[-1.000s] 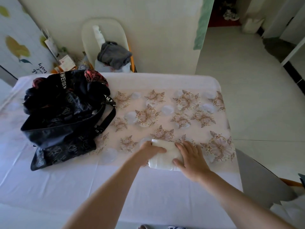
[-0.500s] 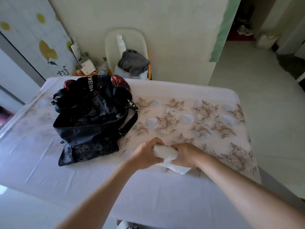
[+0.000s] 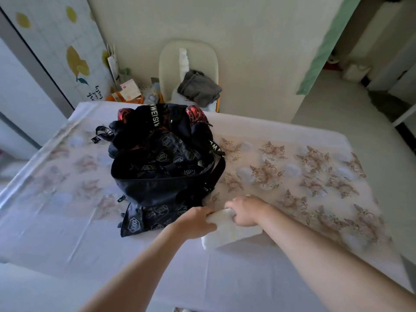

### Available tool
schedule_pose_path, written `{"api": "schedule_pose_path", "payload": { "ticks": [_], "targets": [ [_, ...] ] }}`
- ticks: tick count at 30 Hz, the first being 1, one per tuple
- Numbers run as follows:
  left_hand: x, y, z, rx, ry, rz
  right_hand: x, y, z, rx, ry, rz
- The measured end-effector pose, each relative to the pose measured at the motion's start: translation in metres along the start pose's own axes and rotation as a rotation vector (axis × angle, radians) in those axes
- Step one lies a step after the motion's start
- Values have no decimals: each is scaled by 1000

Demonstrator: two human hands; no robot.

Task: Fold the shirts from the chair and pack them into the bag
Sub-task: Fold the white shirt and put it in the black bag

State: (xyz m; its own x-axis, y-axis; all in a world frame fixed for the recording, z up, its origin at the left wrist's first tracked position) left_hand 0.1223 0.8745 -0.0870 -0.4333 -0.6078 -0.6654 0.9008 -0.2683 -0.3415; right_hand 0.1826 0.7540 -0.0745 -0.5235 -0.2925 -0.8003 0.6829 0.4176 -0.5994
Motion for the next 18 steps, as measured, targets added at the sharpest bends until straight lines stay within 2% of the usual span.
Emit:
{"api": "schedule_pose_path", "payload": {
  "ticks": [2,4,6,8,10,13,18],
  "targets": [
    [3,2,-10,3,47,29,8,7,-2,45,-2,65],
    [-3,3,-11,40,144,138,9,10,1,92,3,236],
    [-11,4,5,197,405,270,10,4,3,103,14,362],
    [-12,1,22,353,510,401,22,-1,4,78,49,360],
    [1,5,23,371,474,322,36,-4,9,85,76,296],
    [33,14,8,240,373,53,47,-2,23,111,106,246],
    [51,29,19,142,228,-80,48,-2,51,134,91,219]
  ]
}}
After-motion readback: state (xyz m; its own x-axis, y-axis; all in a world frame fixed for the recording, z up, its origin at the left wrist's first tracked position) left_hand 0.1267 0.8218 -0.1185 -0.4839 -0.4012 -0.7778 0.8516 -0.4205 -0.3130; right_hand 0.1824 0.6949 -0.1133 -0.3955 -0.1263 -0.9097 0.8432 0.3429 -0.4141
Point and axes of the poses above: each hand's wrist, its own y-axis towards the middle knuckle, its own x-axis out of the palm, z = x × y, the point moved 9 cm from there along y, towards the middle knuckle, and after that the axes turned 13 degrees about x, right-handed, at the moved point
